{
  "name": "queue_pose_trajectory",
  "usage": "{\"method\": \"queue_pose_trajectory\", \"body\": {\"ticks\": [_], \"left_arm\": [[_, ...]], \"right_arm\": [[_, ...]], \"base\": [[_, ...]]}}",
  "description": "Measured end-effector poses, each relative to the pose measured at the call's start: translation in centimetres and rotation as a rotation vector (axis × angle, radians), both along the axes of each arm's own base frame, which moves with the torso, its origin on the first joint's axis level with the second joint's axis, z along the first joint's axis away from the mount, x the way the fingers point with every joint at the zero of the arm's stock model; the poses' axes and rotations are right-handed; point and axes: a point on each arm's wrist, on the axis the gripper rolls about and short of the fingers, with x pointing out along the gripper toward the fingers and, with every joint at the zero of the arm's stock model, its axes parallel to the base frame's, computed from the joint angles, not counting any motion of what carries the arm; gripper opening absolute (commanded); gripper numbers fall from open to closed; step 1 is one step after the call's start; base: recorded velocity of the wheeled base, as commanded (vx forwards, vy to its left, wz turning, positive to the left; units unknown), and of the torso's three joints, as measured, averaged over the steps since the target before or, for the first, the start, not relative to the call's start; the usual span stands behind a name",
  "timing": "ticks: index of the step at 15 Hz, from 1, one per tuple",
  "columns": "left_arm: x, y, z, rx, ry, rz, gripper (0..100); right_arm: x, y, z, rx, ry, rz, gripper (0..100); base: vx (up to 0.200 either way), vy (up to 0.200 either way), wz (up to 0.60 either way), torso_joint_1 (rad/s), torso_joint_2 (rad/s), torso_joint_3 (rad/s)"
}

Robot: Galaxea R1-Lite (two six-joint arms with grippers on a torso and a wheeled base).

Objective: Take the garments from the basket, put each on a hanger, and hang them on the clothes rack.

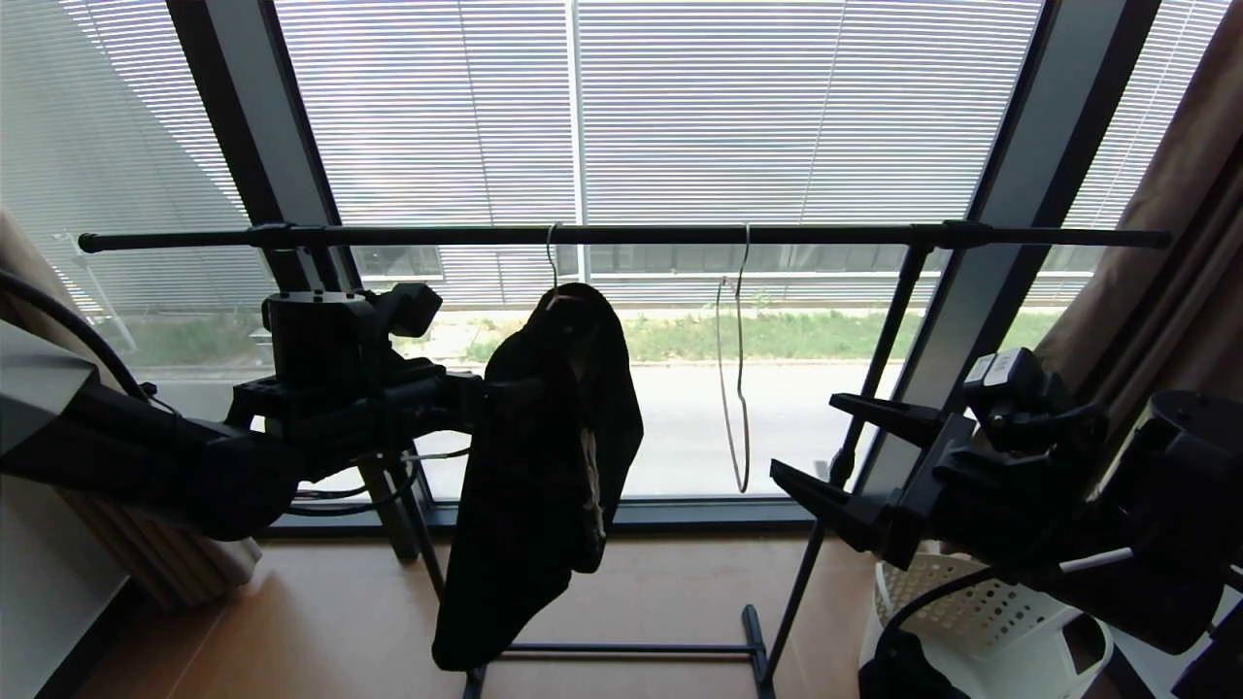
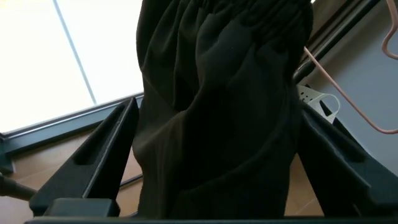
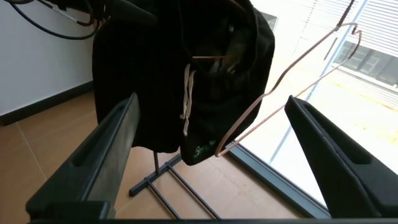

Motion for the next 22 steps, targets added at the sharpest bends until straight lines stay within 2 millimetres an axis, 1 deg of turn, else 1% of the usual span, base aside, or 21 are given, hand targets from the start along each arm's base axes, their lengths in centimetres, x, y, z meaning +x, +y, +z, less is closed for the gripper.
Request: {"method": "queue_pose_trajectory", "body": {"ticks": [2,4,6,8,10,12,14,16,18,20,22], "left_arm": [[-1.5,0.4,1.1,-0.005,-0.018,-0.001,100],[-3.5,0.9,2.3,-0.008,-0.04,-0.003,100],[-6.8,1.6,3.2,0.002,-0.059,-0.013,100],[-11.2,2.6,3.3,0.032,-0.073,-0.029,100],[-15.4,3.7,2.7,0.075,-0.097,-0.046,100],[-20.0,5.1,1.8,0.121,-0.137,-0.055,100],[-23.6,6.3,1.0,0.148,-0.156,-0.041,100],[-26.7,7.3,0.2,0.167,-0.149,-0.023,100],[-29.7,8.1,-0.8,0.187,-0.139,-0.002,100],[-32.1,8.7,-2.0,0.206,-0.154,0.051,100],[-34.0,9.2,-3.5,0.213,-0.202,0.097,100]], "right_arm": [[-0.2,-0.2,0.2,0.001,-0.008,-0.029,100],[-1.1,-0.7,0.3,-0.009,-0.02,-0.061,100],[-3.2,-1.9,0.0,-0.04,-0.023,-0.122,100],[-5.8,-3.4,-0.3,-0.091,-0.031,-0.203,100],[-8.0,-4.7,-0.5,-0.162,-0.016,-0.284,100],[-10.8,-6.2,-0.7,-0.247,0.026,-0.352,100],[-13.6,-8.0,-1.0,-0.293,0.052,-0.414,100],[-16.3,-9.7,-1.7,-0.309,0.064,-0.488,100],[-19.2,-11.1,-3.0,-0.309,0.071,-0.586,100],[-21.4,-11.9,-4.5,-0.269,0.059,-0.726,100],[-22.8,-12.0,-5.7,-0.168,0.069,-0.86,100]], "base": [[0.0,0.0,0.0,0.0,0.0,0.0],[0.0,0.0,0.0,0.0,0.0,0.0],[0.0,0.0,0.0,0.0,0.0,0.0],[0.0,0.0,0.0,0.0,0.0,0.0],[0.0,0.0,0.0,0.0,0.0,0.0],[0.0,0.0,0.0,0.0,0.0,0.0],[0.0,0.0,0.0,0.0,0.0,0.0],[0.0,0.0,0.0,0.0,0.0,0.0],[0.0,0.0,0.0,0.0,0.0,0.0],[0.0,0.0,0.0,0.0,0.0,0.0],[0.0,0.0,0.0,0.0,0.0,0.0]]}}
